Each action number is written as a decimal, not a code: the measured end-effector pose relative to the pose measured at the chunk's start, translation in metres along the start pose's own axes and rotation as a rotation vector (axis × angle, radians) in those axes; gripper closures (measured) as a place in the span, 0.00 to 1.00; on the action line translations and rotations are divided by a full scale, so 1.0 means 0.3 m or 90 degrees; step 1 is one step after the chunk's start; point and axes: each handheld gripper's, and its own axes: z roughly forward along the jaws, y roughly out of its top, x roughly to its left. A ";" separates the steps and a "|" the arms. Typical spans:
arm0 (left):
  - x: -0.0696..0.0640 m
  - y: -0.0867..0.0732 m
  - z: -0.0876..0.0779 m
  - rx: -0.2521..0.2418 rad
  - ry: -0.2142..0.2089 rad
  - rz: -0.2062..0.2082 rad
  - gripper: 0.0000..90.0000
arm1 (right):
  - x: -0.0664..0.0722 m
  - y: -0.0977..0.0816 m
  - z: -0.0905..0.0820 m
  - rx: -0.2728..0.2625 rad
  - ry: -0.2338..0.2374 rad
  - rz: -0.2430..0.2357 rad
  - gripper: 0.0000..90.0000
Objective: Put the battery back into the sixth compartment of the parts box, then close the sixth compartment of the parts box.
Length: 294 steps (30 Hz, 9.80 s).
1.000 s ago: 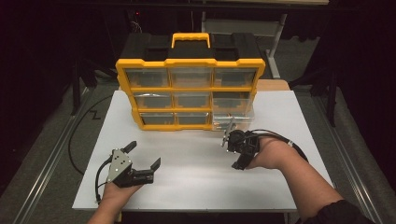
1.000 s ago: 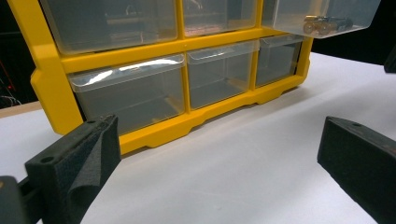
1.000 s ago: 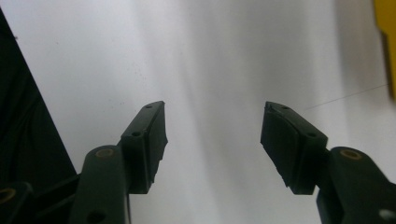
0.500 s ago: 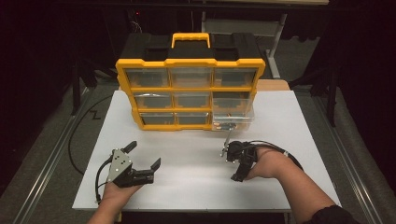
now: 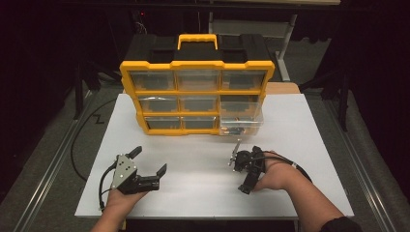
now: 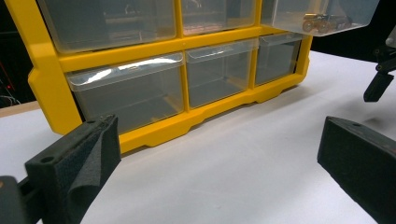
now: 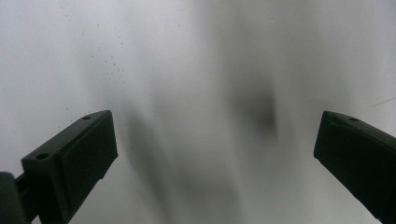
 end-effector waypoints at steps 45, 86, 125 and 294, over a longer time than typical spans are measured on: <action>-0.006 -0.002 0.009 0.008 0.007 0.017 0.00 | 0.055 -0.225 0.056 -0.508 -0.113 0.218 0.01; -0.025 -0.004 0.020 0.016 -0.012 0.026 0.00 | 0.064 -0.258 0.047 -0.613 -0.119 0.282 0.43; -0.021 -0.008 0.023 0.021 -0.006 0.027 0.00 | 0.014 -0.131 -0.147 -0.672 -0.239 0.300 1.00; -0.005 -0.005 0.010 0.005 0.005 0.013 0.00 | 0.030 -0.263 -0.144 -0.651 -0.217 0.277 0.42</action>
